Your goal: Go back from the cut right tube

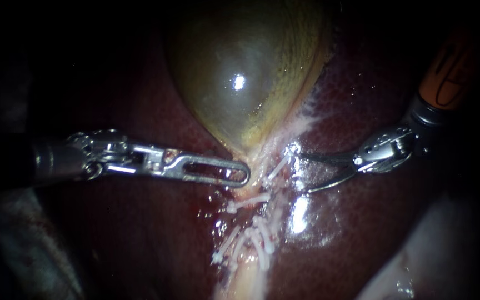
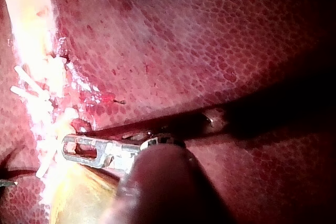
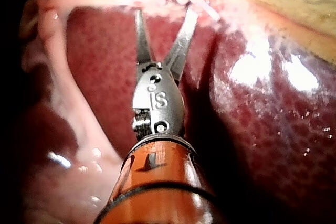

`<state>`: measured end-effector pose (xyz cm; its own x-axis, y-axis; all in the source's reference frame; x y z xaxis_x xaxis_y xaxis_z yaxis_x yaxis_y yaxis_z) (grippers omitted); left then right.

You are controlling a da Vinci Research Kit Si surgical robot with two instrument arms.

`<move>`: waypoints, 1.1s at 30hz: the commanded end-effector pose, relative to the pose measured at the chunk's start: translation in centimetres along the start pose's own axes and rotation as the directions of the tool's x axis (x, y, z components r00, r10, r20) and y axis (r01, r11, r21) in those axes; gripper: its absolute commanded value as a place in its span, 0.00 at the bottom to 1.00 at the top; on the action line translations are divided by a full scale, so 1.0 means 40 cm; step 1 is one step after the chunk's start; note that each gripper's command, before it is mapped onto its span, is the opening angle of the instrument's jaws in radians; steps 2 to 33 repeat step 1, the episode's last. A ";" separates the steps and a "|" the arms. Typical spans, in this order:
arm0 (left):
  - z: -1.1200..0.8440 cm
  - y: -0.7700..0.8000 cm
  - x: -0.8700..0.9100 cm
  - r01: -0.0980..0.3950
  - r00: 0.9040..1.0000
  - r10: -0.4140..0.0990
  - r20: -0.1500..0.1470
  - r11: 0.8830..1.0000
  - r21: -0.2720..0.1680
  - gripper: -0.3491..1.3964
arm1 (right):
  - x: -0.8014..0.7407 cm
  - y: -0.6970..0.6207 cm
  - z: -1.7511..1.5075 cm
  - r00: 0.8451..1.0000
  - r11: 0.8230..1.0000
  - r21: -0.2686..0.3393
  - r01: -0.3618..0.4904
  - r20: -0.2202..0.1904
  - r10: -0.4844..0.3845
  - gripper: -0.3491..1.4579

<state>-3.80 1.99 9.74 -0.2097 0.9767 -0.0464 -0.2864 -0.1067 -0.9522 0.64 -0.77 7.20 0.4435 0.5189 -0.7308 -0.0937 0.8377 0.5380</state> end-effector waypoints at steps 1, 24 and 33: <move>-0.0001 0.0001 0.0000 0.000 1.000 0.000 0.000 1.000 0.000 0.00 | 0.0000 0.0000 0.0000 1.000 1.000 0.000 0.000 0.000 0.000 0.63; -0.0001 0.0001 0.0000 0.000 1.000 0.000 0.000 1.000 0.000 0.00 | 0.0000 0.0000 0.0000 1.000 1.000 0.000 0.000 0.000 0.000 0.63; -0.0001 0.0001 0.0000 0.000 1.000 0.000 0.000 1.000 0.000 0.00 | 0.0000 0.0000 0.0000 1.000 1.000 0.000 0.000 0.000 0.000 0.63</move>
